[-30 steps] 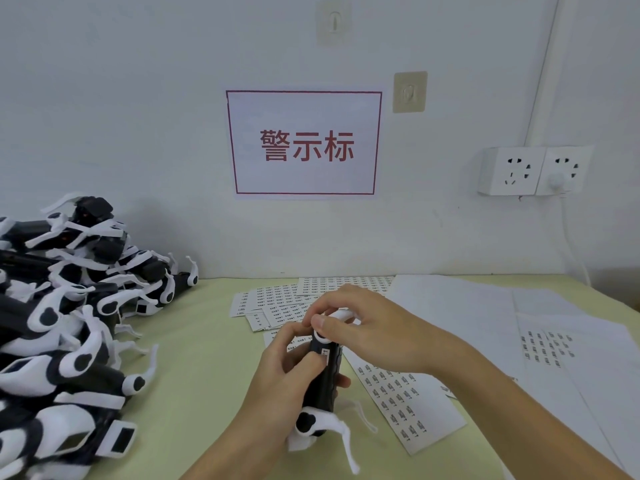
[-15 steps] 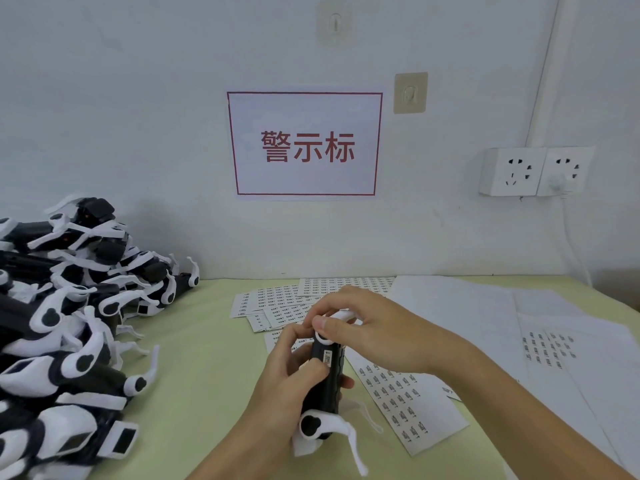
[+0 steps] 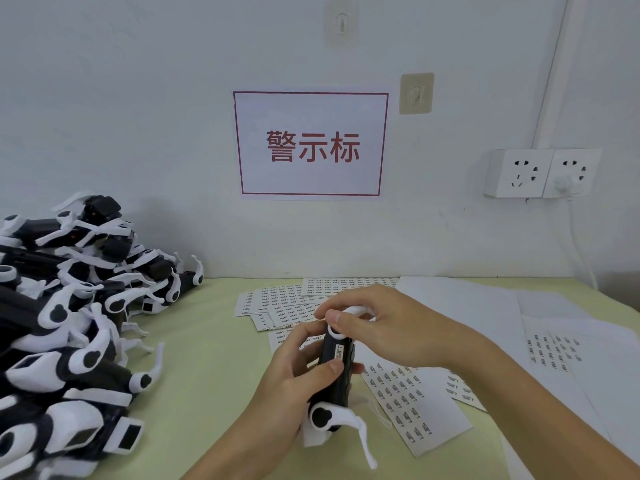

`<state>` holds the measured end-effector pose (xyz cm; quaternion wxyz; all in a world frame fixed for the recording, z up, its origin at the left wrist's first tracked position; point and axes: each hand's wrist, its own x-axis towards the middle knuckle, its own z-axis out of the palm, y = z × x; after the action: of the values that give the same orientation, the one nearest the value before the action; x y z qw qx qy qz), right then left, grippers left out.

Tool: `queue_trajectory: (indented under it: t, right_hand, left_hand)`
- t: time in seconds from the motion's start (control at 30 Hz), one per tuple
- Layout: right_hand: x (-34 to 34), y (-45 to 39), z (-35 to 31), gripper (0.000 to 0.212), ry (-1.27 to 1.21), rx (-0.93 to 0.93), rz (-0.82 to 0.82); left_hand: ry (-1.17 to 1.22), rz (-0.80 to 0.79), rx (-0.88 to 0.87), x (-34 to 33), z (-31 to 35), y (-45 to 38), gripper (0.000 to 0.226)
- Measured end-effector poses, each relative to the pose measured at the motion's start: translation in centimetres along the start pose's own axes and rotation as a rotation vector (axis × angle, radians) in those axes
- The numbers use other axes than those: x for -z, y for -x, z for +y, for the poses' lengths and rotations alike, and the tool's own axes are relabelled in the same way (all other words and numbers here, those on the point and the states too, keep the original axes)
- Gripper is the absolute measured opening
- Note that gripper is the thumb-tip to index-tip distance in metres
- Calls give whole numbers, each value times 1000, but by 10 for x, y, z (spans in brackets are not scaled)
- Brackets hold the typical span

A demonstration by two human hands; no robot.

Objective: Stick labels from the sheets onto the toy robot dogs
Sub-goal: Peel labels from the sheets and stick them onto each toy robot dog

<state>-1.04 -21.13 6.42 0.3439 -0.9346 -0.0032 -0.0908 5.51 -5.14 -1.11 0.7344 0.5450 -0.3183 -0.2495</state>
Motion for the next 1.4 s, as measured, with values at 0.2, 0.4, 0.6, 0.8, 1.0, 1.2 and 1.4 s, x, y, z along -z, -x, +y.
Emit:
queue_trajectory:
  t: [0.2, 0.4, 0.6, 0.8, 1.0, 1.2, 1.4]
  right_hand:
    - [10, 1, 1, 27, -19, 8, 106]
    - [19, 2, 6, 21, -166, -37, 262]
    - [15, 3, 5, 16, -275, -63, 195]
    - [16, 5, 5, 19, -316, -154, 89]
    - [14, 5, 8, 26, -394, -266, 14]
    - [19, 6, 16, 21, -458, -244, -44]
    - [20, 18, 23, 24, -424, -117, -29]
  left_hand:
    - [-64, 38, -14, 0, 1, -2, 29]
    - [17, 166, 23, 2, -7, -9, 28]
    - [132, 284, -85, 8, -7, -12, 59]
    - [67, 326, -97, 9, -10, -14, 64]
    - [46, 367, -105, 9, -12, -13, 52]
    - [79, 355, -85, 13, -13, -14, 31]
    - [235, 391, -18, 14, -11, -15, 23]
